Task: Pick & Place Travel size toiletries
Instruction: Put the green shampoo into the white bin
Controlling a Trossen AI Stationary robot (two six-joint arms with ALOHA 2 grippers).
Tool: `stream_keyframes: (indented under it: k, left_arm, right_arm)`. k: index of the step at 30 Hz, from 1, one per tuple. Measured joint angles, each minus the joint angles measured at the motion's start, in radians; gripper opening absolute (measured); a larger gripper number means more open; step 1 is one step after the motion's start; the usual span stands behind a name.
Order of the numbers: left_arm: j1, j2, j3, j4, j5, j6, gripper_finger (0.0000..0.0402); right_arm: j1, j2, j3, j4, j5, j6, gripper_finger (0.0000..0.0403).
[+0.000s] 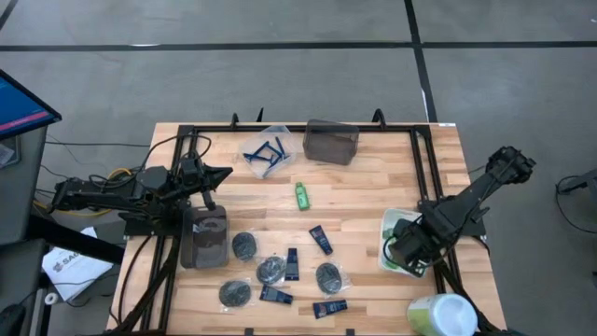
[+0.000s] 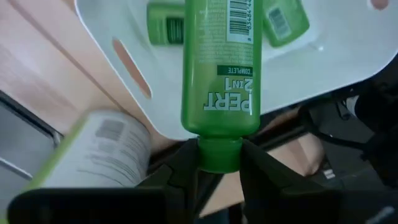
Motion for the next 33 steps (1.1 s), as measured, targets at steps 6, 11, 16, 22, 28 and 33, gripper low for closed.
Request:
stream_keyframes:
  k: [6, 11, 16, 22, 28, 33]
  left_arm:
    - [0.0, 0.0, 0.0, 0.0, 0.0, 0.0, 0.0]
    - [0.0, 0.0, 0.0, 0.0, 0.0, 0.0, 0.0]
    - [0.0, 0.0, 0.0, 0.0, 0.0, 0.0, 0.0]
    - [0.0, 0.0, 0.0, 0.0, 0.0, 0.0, 0.0]
    - [0.0, 0.0, 0.0, 0.0, 0.0, 0.0, 0.0]
    - [0.0, 0.0, 0.0, 0.0, 0.0, 0.0, 0.0]
  right_arm:
    - [0.021, 0.0, -0.041, -0.002, -0.039, -0.082, 0.0086]
    - [0.015, 0.01, -0.047, -0.059, -0.051, -0.258, 0.0086]
    - [-0.014, 0.058, -0.047, -0.109, -0.083, -0.474, 0.0086]
    - [-0.044, 0.159, -0.047, -0.106, -0.102, -0.69, 0.0087]
    - [-0.063, 0.256, -0.047, -0.106, -0.119, -0.888, 0.0088]
    - [-0.068, 0.313, -0.047, -0.106, -0.118, -1.002, 0.009]
